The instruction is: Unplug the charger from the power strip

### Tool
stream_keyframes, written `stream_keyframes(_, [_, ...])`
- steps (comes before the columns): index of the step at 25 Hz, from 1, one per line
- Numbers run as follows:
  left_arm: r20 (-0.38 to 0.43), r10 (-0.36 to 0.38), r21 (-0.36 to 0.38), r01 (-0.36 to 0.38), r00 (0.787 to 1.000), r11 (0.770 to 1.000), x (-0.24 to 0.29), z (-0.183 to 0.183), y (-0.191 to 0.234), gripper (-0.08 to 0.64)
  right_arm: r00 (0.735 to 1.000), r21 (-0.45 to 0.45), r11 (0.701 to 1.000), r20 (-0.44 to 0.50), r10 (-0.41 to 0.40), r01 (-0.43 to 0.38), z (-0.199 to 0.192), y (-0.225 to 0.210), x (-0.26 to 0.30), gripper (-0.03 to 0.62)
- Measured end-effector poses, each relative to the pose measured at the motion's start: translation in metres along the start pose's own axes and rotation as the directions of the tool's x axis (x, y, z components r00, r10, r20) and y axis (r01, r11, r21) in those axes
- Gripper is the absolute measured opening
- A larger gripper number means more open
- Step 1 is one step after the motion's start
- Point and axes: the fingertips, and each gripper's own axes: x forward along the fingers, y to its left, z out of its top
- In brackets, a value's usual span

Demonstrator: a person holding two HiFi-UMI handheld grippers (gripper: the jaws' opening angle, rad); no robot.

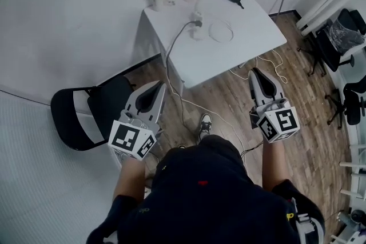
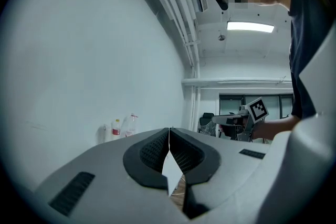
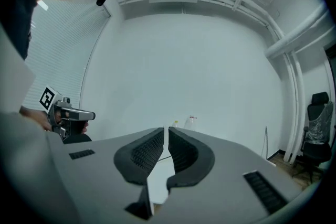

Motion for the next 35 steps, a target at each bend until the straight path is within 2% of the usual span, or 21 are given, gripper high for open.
stream_keyframes(4, [-0.017, 0.017, 0.012, -0.017, 1.000, 1.000, 0.030, 0.002, 0.012, 0.023, 0.998, 0.015, 0.999, 0.033, 0.050, -0.050, 0.004, -0.019, 0.037, 0.041])
stream_keyframes(12, [-0.052, 0.070, 0.042, -0.068, 0.996, 0.997, 0.103, 0.008, 0.022, 0.023, 0.994, 0.059, 0.992, 0.028, 0.107, -0.109, -0.007, -0.083, 0.092, 0.041])
stream_keyframes(18, [-0.082, 0.113, -0.003, -0.114, 0.990, 0.993, 0.160, 0.007, 0.025, 0.023, 0.987, 0.094, 0.983, 0.025, 0.159, -0.161, -0.022, -0.137, 0.119, 0.041])
stream_keyframes(22, [-0.117, 0.148, -0.016, -0.151, 0.982, 0.988, 0.187, -0.006, 0.030, 0.023, 0.984, 0.104, 0.979, -0.008, 0.177, -0.176, -0.039, -0.168, 0.135, 0.041])
stream_keyframes(27, [-0.150, 0.138, -0.024, -0.143, 0.979, 0.989, 0.214, -0.019, 0.035, 0.023, 0.981, 0.149, 0.971, -0.027, 0.193, -0.187, -0.057, -0.181, 0.151, 0.041])
stream_keyframes(35, [-0.160, 0.085, -0.043, -0.093, 0.983, 0.995, 0.234, -0.025, 0.073, 0.023, 0.986, 0.109, 0.982, -0.047, 0.160, -0.154, -0.055, -0.188, 0.190, 0.041])
